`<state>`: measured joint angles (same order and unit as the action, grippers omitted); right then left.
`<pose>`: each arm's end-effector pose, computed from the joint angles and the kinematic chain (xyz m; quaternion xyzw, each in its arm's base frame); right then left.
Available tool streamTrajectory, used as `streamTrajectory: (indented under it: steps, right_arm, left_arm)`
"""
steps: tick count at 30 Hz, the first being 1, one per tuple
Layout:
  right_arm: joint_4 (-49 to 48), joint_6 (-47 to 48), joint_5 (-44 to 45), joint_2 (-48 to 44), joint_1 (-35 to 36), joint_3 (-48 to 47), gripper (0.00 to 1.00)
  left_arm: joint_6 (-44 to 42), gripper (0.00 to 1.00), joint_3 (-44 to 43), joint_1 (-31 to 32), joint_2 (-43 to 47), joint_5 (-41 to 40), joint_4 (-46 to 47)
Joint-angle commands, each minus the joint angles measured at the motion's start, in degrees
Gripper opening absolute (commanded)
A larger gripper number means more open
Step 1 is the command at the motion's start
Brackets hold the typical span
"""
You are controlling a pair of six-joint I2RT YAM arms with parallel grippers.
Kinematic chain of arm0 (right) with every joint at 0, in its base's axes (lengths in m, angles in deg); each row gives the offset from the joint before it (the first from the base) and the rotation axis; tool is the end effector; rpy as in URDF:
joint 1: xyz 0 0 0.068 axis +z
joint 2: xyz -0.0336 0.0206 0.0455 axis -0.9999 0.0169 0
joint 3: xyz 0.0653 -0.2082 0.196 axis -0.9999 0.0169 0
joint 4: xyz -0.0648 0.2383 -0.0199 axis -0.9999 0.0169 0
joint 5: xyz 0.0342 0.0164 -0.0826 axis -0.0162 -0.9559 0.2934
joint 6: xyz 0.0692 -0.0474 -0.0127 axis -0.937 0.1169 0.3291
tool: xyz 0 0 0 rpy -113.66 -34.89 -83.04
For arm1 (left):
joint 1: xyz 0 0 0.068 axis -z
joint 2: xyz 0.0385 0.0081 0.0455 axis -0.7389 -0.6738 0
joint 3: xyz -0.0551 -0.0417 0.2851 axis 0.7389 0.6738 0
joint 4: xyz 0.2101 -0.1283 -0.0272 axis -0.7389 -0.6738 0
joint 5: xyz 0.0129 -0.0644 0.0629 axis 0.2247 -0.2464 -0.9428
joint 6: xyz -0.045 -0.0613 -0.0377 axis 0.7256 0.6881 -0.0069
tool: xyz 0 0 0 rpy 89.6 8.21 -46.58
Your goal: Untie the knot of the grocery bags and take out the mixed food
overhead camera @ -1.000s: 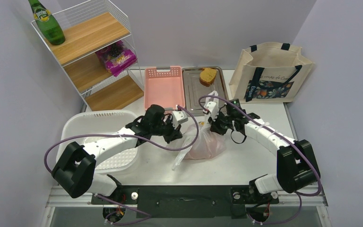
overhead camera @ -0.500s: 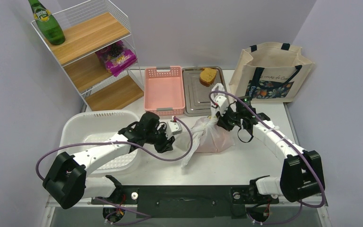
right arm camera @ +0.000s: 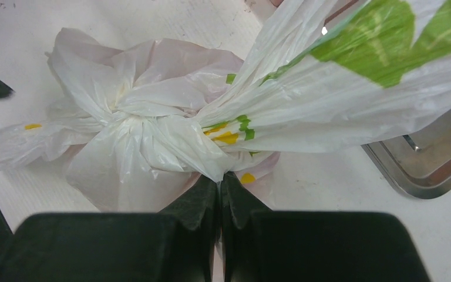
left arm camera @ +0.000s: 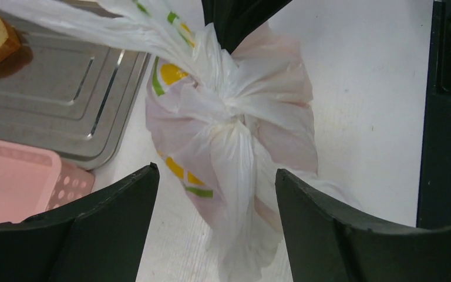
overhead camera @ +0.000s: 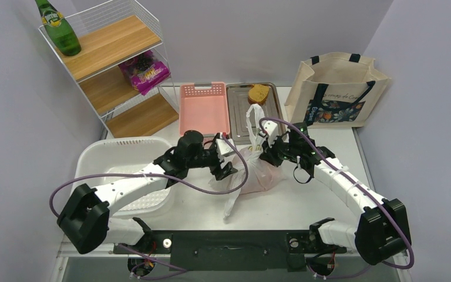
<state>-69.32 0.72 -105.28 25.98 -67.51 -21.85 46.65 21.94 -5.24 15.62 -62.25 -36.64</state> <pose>0.2215 0.1339 0.2535 -0.4236 0.7697 0.2832 0.3845 0.1977 -0.2256 0.2772 0.5051 0.6504 -0.3103 0.4749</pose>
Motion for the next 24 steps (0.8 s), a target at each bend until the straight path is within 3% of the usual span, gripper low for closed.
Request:
streamTrajectory:
  steps: [1, 6, 9, 10, 12, 17, 24]
  right_arm:
    - [-4.6, -3.6, -2.4, -2.6, 1.7, -0.4, 0.00]
    - [-4.7, -4.3, -2.1, -3.4, 2.6, -0.1, 0.00]
    - [-4.1, -3.4, -1.3, -3.5, 2.5, -0.1, 0.00]
    - [-3.6, -3.1, -0.4, -3.6, 2.4, -0.3, 0.00]
    - [-2.9, -2.2, 2.1, -3.5, 1.0, -0.3, 0.00]
    - [-1.4, 0.9, 12.2, 0.7, -4.4, -1.3, 0.00]
    - [-2.5, 5.6, 16.3, 4.9, -12.1, -2.8, 0.00]
  left_arm:
    - [0.3, 0.71, -0.9, 2.2, -5.6, -1.4, 10.1]
    - [-1.1, 0.70, -1.6, 3.1, -9.2, -5.0, 11.1]
    - [-2.8, 0.41, -1.5, 3.4, -10.6, -5.0, 8.4]
    - [-3.2, 0.17, -0.7, 3.3, -10.3, -5.0, 7.7]
    - [-3.5, 0.00, 1.4, 3.1, -8.5, -4.4, 7.1]
    - [-3.3, 0.00, 6.7, 3.0, -1.6, -2.4, 4.1]
    - [-2.5, 0.00, 10.9, 1.8, 4.0, -3.2, 1.8]
